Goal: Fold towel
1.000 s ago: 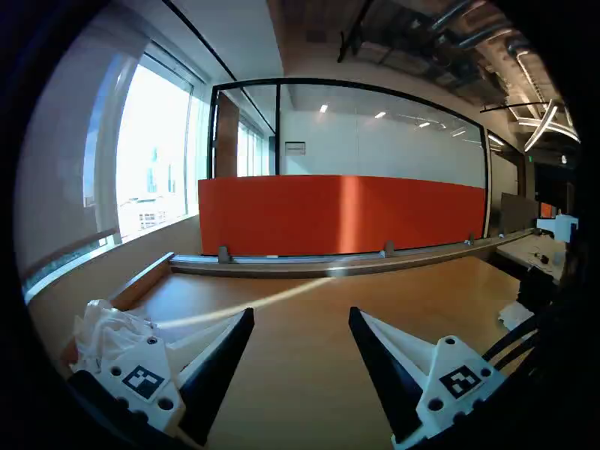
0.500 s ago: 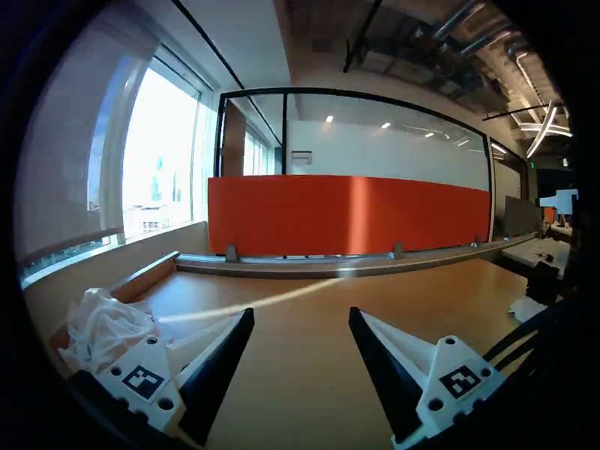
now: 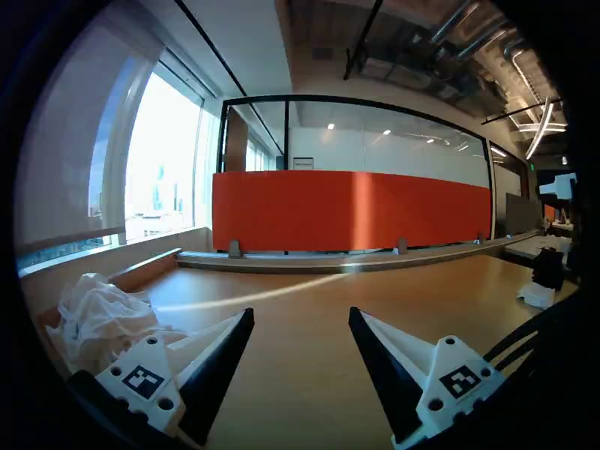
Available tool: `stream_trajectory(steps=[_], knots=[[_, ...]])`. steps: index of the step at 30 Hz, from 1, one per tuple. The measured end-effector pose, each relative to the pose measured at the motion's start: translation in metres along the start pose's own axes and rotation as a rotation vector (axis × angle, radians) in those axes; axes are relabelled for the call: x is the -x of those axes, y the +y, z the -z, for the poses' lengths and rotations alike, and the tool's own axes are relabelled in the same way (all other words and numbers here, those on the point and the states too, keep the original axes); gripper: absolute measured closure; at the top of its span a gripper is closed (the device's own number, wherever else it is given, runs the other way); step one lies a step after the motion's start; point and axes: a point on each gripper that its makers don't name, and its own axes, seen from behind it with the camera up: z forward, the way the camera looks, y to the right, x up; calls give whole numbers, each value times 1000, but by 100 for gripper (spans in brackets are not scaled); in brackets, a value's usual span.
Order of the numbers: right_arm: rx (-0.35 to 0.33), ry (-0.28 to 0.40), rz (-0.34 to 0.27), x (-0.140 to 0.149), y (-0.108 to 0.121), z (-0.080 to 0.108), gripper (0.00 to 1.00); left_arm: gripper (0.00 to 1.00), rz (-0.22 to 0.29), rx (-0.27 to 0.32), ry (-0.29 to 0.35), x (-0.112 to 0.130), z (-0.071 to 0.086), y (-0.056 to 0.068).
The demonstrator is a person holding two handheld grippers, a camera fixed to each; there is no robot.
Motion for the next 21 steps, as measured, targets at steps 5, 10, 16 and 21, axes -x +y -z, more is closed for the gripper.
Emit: stream_trajectory(steps=[5,10,16,21], knots=[[-3,4,1,6,-2,-1,0,6,14,-7,15,9,0,-3],[-10,13,12,7,-6,-4,0,6,14,-15,27,12,-1,-6],[-19,19,14,10,-9,-8,0,6,22,-28,36,16,-1,-9],[-28,18,12,14,-11,-10,0,6,14,-30,46,16,-1,-10]])
